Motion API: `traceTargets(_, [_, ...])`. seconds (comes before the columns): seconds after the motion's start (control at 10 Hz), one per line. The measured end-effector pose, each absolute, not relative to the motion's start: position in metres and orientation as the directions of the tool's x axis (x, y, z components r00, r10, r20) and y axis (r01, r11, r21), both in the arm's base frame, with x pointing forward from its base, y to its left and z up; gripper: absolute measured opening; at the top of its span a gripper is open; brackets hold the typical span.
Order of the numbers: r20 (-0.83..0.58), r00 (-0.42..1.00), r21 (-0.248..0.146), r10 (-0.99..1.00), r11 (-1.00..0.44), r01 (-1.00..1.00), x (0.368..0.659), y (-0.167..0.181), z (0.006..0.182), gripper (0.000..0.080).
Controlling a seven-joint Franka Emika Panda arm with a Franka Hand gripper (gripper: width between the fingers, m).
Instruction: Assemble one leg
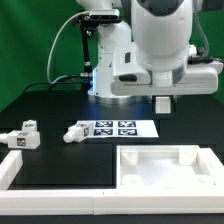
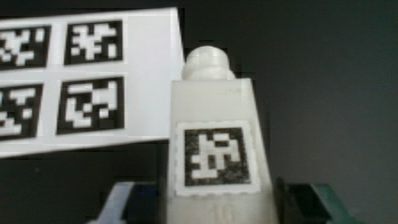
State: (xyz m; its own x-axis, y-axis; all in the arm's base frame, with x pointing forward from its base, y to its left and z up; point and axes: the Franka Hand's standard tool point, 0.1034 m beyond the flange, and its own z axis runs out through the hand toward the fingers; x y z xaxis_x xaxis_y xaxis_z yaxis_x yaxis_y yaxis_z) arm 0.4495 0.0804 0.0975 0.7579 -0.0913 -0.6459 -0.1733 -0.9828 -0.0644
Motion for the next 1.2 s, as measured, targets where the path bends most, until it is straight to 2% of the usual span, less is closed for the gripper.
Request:
traceTargets(0.1, [-0.570,0.816,-0.071,-0.097,-0.983,-0.167,0.463,0.083,0.091,0.0284])
traceTargets(0.2, [-0.530,0.845,-0.092,-0.073,-0.985,-0.143,0.478,0.084,0.102,0.0284])
traceTargets(0.4, [-0.432,0.900,-0.127,-0.055,-0.985,-0.121,0.526,0.082,0.135,0.0284])
traceTargets(0.5, [-0.384,0.920,-0.124,-0.074,-0.984,-0.131,0.538,0.088,0.149,0.0284])
traceTargets(0.6, [-0.323,0.942,-0.119,-0.088,-0.984,-0.133,0.539,0.095,0.155,0.0284])
traceTargets(0.9, [-0.154,0.982,-0.126,-0.107,-0.984,-0.127,0.544,0.094,0.152,0.0284])
traceTargets(1.1, [-0.020,0.996,-0.133,-0.092,-0.987,-0.094,0.563,0.091,0.152,0.0284])
traceTargets(1.2, [0.056,0.996,-0.135,-0.075,-0.989,-0.067,0.579,0.090,0.158,0.0284])
